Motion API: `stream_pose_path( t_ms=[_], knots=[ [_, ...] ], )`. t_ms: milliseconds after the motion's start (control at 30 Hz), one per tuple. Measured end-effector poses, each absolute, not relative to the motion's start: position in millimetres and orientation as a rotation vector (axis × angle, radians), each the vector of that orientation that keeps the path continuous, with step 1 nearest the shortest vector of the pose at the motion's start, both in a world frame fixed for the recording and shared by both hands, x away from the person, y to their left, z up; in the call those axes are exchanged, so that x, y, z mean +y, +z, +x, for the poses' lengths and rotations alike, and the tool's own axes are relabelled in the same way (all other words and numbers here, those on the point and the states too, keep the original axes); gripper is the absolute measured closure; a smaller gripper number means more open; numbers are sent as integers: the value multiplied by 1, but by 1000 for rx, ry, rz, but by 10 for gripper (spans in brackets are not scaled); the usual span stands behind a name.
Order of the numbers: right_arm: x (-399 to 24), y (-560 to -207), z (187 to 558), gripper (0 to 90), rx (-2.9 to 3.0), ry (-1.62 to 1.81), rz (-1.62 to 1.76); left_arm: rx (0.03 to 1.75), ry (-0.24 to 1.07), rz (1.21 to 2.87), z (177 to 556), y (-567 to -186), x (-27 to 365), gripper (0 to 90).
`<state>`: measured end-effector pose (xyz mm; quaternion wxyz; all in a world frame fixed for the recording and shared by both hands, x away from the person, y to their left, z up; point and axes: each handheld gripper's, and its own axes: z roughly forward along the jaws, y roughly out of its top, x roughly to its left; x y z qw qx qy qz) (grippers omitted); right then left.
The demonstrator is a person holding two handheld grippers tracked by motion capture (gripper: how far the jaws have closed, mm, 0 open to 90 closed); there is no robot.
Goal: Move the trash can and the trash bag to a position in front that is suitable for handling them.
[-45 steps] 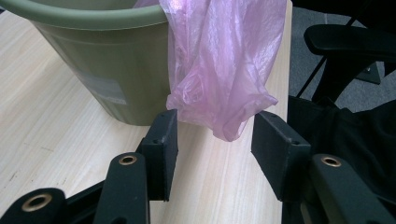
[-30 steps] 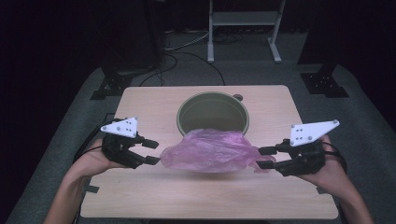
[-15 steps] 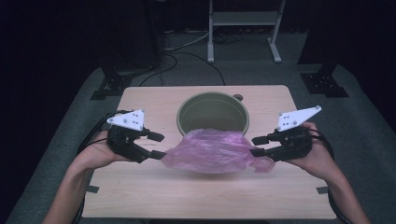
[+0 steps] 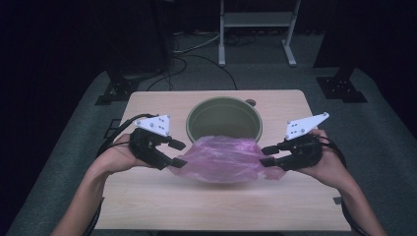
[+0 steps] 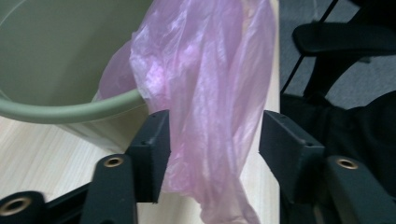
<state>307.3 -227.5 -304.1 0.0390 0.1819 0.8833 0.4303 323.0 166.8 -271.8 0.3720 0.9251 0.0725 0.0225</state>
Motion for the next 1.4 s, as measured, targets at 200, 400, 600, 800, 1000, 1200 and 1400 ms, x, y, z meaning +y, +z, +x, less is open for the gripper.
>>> stream_pose_path(
  t_ms=[200, 400, 600, 800, 1000, 1200, 1400],
  knots=[
    [-225, -310, 308, 656, 2717, 1276, 569, 197, 119, 2396, 326, -282, 163, 783],
    [-222, -312, 309, 899, 2741, 1247, 576, 231, 140, 2369, 331, -291, 169, 898],
    [-220, -301, 308, 900, 2719, 1237, 570, 263, 159, 2346, 337, -289, 175, 899],
    [-217, -284, 318, 900, 2656, 1188, 613, 306, 215, 2314, 351, -279, 175, 900],
    [-212, -279, 324, 900, 2633, 1123, 610, 318, 259, 2298, 356, -277, 176, 900],
    [-209, -274, 319, 900, 2632, 1198, 580, 311, 201, 2279, 354, -273, 177, 840],
    [-200, -279, 309, 900, 2688, 1241, 492, 289, 119, 2301, 351, -281, 171, 738]
  ],
)
